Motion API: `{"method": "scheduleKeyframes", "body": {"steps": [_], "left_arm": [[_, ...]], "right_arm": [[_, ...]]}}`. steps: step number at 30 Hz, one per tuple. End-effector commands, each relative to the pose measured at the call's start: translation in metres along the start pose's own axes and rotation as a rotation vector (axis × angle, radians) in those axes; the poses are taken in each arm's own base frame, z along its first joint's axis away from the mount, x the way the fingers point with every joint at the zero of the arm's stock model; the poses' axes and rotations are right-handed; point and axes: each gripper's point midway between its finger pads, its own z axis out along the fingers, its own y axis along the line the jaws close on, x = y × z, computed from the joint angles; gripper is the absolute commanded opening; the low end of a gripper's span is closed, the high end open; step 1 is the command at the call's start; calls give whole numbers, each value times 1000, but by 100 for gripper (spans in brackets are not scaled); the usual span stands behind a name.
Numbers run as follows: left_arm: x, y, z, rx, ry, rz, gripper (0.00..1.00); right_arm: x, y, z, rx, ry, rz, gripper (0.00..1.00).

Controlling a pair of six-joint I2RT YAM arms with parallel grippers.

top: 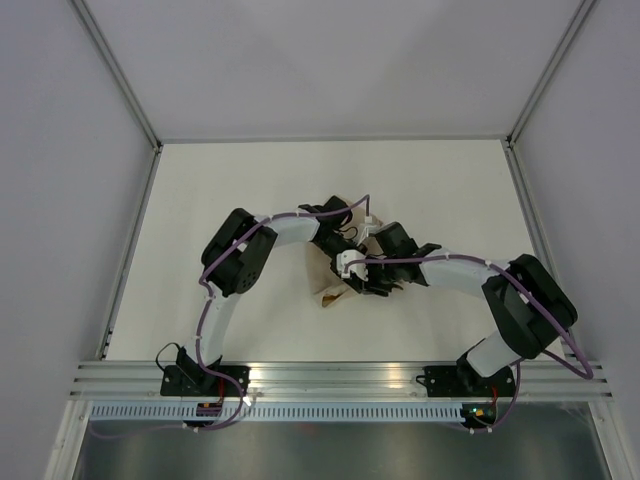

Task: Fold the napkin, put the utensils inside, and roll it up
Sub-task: Roll the napkin with the utensil

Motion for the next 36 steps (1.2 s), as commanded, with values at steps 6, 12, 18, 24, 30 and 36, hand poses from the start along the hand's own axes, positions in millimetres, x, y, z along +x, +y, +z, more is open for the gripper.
{"method": "scheduleKeyframes", "body": {"steps": [6,12,18,24,30,36], "left_arm": [[-1,5,-1,17,-1,-14,14],[-23,0,-21,23,-121,-22,39],[-51,-8,-54,7,-293,-19,44],[-83,-19,-103,-104,-528,28,45],[-97,-23,-148,-328,-742,70,46],[-77,-30,-196,-662,-979,211,47]], "right_arm": [[14,8,6,-84,74,-33,20],[20,17,3,-189,82,21,6],[25,16,-3,-335,53,116,3],[32,18,-7,-496,36,214,2],[37,20,-7,-628,34,297,2],[43,18,-5,-704,40,374,2]]}}
